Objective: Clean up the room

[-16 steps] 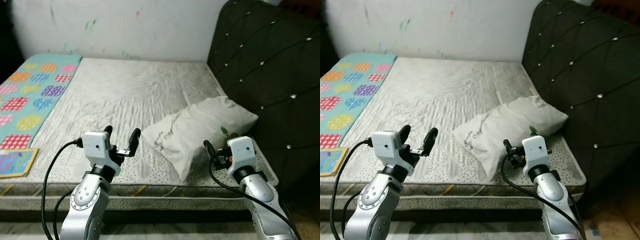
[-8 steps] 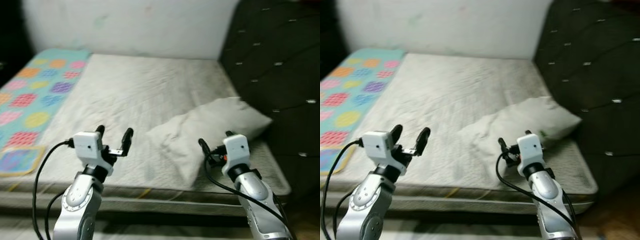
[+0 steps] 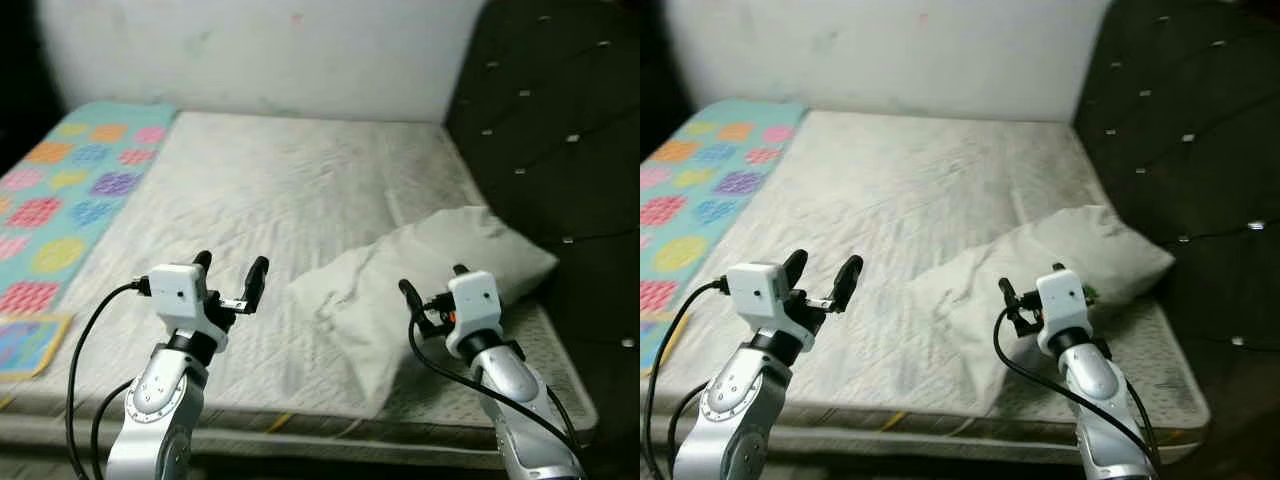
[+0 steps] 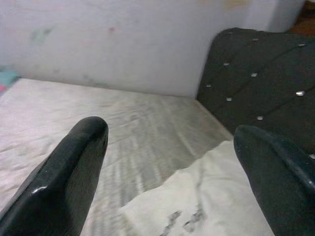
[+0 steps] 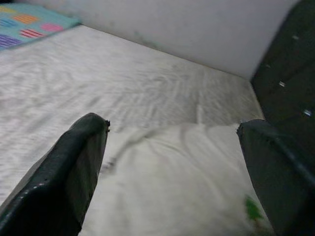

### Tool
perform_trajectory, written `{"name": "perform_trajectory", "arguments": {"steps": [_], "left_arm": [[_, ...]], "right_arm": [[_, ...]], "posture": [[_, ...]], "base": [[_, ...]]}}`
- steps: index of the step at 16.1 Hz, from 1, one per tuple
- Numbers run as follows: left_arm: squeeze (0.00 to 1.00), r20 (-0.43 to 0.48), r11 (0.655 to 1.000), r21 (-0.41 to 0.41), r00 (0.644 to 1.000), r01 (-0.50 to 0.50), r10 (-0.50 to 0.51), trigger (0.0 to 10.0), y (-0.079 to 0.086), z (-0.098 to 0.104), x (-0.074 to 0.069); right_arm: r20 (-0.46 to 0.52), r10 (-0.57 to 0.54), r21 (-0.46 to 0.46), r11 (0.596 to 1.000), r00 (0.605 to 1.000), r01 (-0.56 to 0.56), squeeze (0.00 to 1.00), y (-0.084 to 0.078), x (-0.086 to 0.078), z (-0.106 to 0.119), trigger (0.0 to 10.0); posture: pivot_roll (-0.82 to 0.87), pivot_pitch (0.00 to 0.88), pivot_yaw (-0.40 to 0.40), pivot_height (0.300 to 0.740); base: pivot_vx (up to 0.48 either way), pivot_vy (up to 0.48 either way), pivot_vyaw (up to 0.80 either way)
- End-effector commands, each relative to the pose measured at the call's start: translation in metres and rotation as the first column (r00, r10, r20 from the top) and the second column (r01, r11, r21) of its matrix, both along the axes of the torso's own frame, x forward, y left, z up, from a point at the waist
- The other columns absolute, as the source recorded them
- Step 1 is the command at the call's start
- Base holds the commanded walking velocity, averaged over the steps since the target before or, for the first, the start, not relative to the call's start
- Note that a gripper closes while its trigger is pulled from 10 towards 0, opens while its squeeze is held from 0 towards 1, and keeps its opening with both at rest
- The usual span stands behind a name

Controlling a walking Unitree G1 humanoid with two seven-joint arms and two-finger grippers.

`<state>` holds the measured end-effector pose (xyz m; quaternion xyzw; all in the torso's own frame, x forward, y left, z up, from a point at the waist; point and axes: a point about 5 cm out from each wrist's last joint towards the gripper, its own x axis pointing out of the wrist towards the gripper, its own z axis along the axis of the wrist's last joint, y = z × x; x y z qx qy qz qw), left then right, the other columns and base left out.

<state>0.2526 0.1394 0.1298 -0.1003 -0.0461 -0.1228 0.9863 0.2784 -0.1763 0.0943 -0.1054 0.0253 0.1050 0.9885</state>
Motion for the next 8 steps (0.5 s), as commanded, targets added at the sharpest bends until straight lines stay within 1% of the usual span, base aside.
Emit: {"name": "perform_trajectory", "arguments": {"steps": [1,4,7,8], "left_arm": [[0.00,0.008,1.000,-0.003,1.000,0.021,-0.021,10.0,-0.0069,0.0022,0.0005],[0.00,0.006,1.000,-0.007,1.000,0.027,-0.027,10.0,-0.0074,0.0022,-0.0001],[0.00,-0.025,1.000,-0.004,1.000,0.004,-0.004,10.0,-0.0064,-0.0014,0.0004],[0.00,-0.025,1.000,-0.007,1.000,0.002,-0.002,10.0,-0.0062,-0.0016,0.0005]], "right_arm": [[0.014,-0.021,-0.007,1.000,1.000,0.022,0.00,-0.0086,-0.0001,0.0038,10.0],[0.012,-0.023,-0.008,1.000,1.000,0.023,0.00,-0.0091,-0.0004,0.0034,10.0],[0.009,-0.038,-0.005,0.999,0.999,0.038,0.00,-0.0112,-0.0014,0.0030,10.0],[0.001,-0.059,0.004,0.998,0.998,0.059,0.00,-0.0146,-0.0026,0.0023,10.0]], "posture": [[-0.08,0.010,-0.024,0.740],[-0.08,0.012,-0.024,0.740],[-0.08,0.012,-0.026,0.740],[-0.08,0.013,-0.027,0.740]], "base": [[0.322,0.000,0.00],[0.301,0.000,0.00],[0.000,0.000,0.00],[0.000,0.000,0.00]]}}
